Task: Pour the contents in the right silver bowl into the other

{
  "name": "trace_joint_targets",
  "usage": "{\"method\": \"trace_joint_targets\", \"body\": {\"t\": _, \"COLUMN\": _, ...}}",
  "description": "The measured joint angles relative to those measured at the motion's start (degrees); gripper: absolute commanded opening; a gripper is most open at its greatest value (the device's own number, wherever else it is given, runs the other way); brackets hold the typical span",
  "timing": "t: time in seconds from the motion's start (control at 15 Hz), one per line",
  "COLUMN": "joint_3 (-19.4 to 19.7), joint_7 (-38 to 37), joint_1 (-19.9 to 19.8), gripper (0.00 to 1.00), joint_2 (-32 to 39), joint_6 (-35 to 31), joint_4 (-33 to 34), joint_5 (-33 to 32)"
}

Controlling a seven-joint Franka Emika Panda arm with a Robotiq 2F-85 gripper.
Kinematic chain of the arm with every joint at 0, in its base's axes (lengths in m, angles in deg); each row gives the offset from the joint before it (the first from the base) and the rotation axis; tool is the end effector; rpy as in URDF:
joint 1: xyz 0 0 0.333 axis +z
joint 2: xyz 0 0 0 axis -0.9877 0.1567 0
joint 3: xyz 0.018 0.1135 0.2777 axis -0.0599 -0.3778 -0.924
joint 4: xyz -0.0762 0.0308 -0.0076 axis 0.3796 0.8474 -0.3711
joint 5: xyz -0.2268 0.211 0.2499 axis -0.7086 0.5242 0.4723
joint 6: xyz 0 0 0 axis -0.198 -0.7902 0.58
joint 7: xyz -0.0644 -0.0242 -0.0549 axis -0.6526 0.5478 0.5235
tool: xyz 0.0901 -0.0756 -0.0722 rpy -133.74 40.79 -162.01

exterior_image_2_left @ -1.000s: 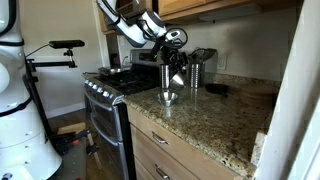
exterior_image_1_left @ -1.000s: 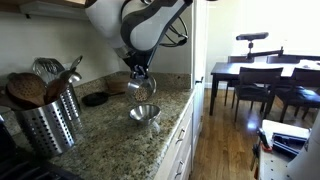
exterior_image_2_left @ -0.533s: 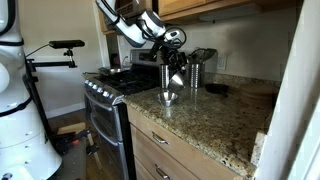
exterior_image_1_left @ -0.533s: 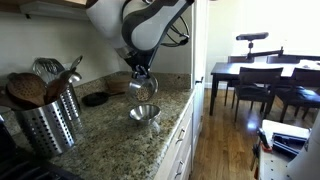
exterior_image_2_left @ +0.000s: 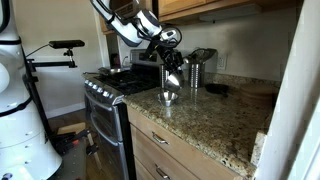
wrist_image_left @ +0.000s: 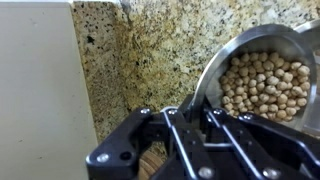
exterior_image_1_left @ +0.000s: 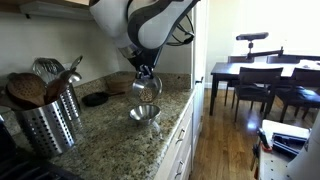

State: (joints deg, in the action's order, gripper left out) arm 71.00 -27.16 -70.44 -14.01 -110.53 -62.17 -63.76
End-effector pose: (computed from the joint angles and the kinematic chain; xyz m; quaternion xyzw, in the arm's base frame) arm 0.5710 0.0910 0.3392 0.9325 0.0819 0.0665 0.3453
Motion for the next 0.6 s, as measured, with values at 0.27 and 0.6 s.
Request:
{"method": "trace_joint_targets", "body": {"t": 0.27, "joint_3": -0.58, "joint_7": -0.18, "joint_1": 0.0, "gripper": 0.06, "joint_2": -0.75, "joint_6": 0.08, "joint_4": -0.58, "joint_5": -0.15}}
{"method": "trace_joint_targets", "body": {"t": 0.6, "joint_3": -0.92, "joint_7": -0.23, "joint_1": 0.0, "gripper": 0.07, "joint_2": -0.75, "joint_6": 0.29, "joint_4": -0.59, "joint_5": -0.15}}
